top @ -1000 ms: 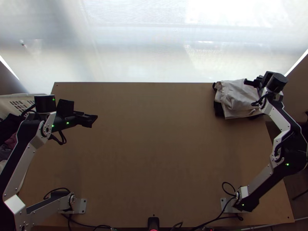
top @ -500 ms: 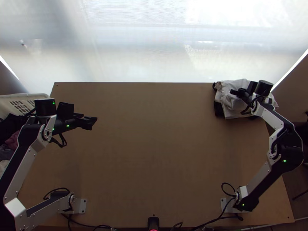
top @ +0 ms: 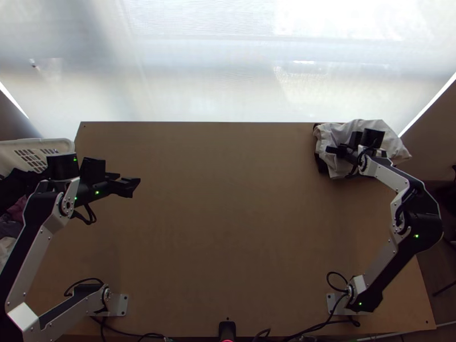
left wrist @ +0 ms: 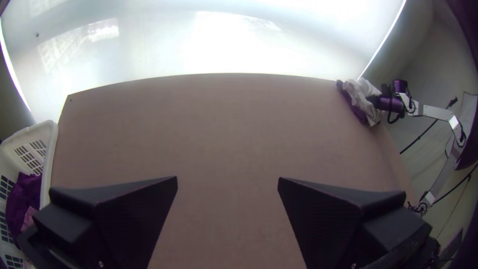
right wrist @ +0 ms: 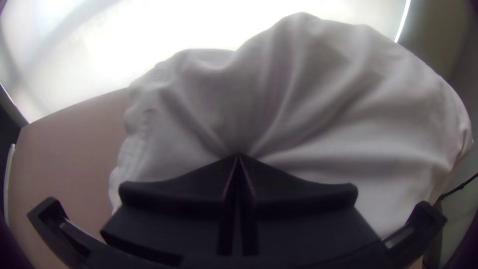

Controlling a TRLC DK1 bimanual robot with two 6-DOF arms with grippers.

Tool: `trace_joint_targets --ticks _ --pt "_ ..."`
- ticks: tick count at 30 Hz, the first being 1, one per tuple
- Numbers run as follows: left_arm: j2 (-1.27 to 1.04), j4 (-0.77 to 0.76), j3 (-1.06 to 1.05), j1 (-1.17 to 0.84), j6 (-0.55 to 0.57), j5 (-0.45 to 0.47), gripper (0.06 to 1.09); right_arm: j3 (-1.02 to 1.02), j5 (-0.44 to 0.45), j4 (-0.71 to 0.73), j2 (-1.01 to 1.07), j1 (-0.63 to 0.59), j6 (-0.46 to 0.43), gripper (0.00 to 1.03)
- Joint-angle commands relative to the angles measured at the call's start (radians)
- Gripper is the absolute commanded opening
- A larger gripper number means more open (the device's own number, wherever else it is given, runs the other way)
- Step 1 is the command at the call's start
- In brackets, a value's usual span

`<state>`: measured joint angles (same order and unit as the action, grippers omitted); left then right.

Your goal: Fold the t-shirt

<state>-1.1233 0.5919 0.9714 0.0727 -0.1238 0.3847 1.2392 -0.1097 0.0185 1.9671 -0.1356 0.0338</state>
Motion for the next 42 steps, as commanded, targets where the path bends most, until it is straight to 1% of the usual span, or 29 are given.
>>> trace_joint_targets --ticks 1,3,4,5,7,9,10,14,15,21,24,28,29,31,33,35,36,39,41,42 --pt "0.023 -0.001 -0.013 0.009 0.001 0.002 1.04 -0.034 0.053 -0.035 -0.007 0.027 -0.029 0.03" --pt "0.026 -0.001 -0.008 0.007 0.003 0.002 1.04 -0.03 0.053 -0.037 -0.007 0.027 -0.043 0.03" --pt "0.028 -0.001 -0.007 0.007 0.004 0.002 1.04 -0.035 0.051 -0.038 -0.013 0.027 -0.052 0.05" --pt "0.028 -0.003 -0.003 0.007 0.007 0.002 1.04 -0.041 0.053 -0.038 -0.022 0.025 -0.06 0.11" --pt "0.026 -0.003 -0.002 0.004 0.015 0.002 1.04 -0.053 0.051 -0.038 -0.042 0.027 -0.089 0.29" --pt "0.028 -0.003 -0.005 -0.005 0.019 0.002 1.04 -0.078 0.051 -0.038 -0.079 0.024 -0.109 0.51" --pt "0.03 -0.006 -0.011 -0.008 0.021 0.002 1.04 -0.093 0.051 -0.038 -0.106 0.022 -0.115 0.57" --pt "0.063 -0.052 -0.065 -0.007 0.03 0.002 1.04 -0.173 0.05 -0.025 -0.229 0.022 -0.144 0.94" --pt "0.076 -0.058 -0.08 -0.007 0.03 0.002 1.04 -0.198 0.05 -0.017 -0.264 0.022 -0.149 0.99" --pt "0.143 -0.09 -0.161 -0.008 0.036 0.002 1.04 -0.365 0.05 0.092 -0.461 0.047 -0.16 0.99" --pt "0.177 -0.104 -0.203 -0.007 0.032 0.002 1.04 -0.449 0.05 0.098 -0.539 0.064 -0.179 0.99" --pt "0.25 -0.149 -0.269 0.002 0.027 -0.004 1.04 -0.589 0.053 0.104 -0.679 0.087 -0.227 0.99" --pt "0.275 -0.172 -0.29 0.002 0.026 -0.023 1.04 -0.632 0.062 0.138 -0.717 0.094 -0.235 0.99" --pt "0.319 -0.198 -0.319 -0.016 0.016 -0.083 1.04 -0.73 0.128 0.227 -0.812 0.116 -0.259 0.98" --pt "0.372 -0.248 -0.353 -0.06 0.009 -0.162 1.04 -0.825 0.205 0.322 -0.91 0.149 -0.282 0.98" --pt "0.421 -0.31 -0.389 -0.111 0.007 -0.247 1.04 -0.88 0.265 0.353 -1.001 0.185 -0.298 0.98" --pt "0.434 -0.33 -0.401 -0.134 0.007 -0.276 1.04 -0.899 0.269 0.354 -1.045 0.197 -0.301 0.98" --pt "0.473 -0.405 -0.464 -0.206 -0.054 -0.343 1.04 -0.937 0.277 0.354 -1.126 0.229 -0.302 0.98" --pt "0.497 -0.471 -0.531 -0.252 -0.117 -0.371 1.04 -0.969 0.297 0.368 -1.157 0.238 -0.305 0.98" --pt "0.508 -0.506 -0.566 -0.271 -0.14 -0.374 1.04 -0.997 0.301 0.4 -1.171 0.241 -0.308 0.98"
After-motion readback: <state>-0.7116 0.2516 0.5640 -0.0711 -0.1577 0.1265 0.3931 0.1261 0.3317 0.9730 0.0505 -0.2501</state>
